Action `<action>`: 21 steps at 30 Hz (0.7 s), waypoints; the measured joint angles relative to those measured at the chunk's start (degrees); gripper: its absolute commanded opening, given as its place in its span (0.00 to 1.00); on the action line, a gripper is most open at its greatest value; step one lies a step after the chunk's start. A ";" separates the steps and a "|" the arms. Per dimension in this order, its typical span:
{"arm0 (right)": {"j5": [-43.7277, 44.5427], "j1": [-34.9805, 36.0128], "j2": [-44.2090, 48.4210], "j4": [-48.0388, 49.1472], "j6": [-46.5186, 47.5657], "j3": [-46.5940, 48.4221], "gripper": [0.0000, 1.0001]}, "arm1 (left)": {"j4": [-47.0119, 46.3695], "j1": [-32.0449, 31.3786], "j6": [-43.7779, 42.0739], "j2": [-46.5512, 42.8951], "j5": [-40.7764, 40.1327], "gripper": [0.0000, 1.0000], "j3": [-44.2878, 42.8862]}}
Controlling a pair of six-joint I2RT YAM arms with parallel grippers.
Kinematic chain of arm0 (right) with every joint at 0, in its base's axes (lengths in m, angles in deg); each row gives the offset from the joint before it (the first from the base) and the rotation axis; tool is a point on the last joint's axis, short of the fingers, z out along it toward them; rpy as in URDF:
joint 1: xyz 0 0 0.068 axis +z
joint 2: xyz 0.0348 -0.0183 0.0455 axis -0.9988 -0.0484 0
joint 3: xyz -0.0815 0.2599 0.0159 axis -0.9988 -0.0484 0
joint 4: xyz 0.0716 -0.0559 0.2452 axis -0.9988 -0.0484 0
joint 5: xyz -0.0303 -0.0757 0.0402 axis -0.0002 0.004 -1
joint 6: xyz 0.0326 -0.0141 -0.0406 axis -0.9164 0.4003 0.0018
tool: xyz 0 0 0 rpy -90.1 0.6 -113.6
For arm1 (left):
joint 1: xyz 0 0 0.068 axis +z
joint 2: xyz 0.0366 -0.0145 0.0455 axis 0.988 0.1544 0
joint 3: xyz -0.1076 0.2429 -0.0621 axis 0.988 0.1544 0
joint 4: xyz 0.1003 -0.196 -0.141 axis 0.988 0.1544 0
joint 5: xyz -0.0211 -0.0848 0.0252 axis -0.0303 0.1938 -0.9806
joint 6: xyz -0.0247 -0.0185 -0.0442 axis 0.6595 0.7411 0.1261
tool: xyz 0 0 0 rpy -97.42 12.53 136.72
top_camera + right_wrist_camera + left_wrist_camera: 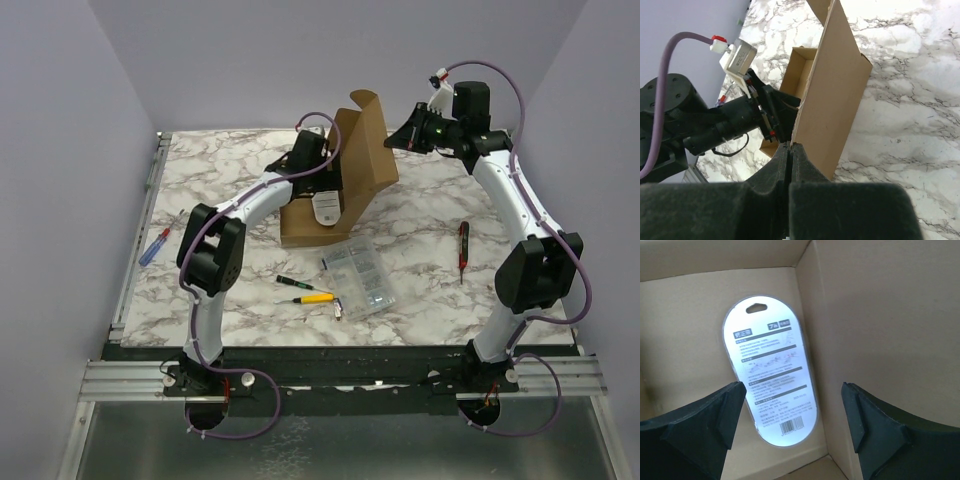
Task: Unpack the express box
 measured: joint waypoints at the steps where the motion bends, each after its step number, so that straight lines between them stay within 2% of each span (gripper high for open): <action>1: 0.00 0.00 0.00 0.00 0.00 0.00 0.00 | 0.02 0.28 0.11 0.42 0.11 0.83 0.02; 12: 0.00 0.00 0.20 0.20 0.09 -0.37 0.00 | -0.68 5.64 3.74 2.45 3.02 0.80 4.20; 16: 0.00 0.00 0.22 0.28 0.09 -0.52 0.00 | -3.93 6.40 5.95 2.75 7.10 0.73 7.39; 21: 0.00 0.00 0.55 0.26 0.13 -0.74 0.00 | -10.12 7.10 9.97 4.70 14.64 0.59 9.42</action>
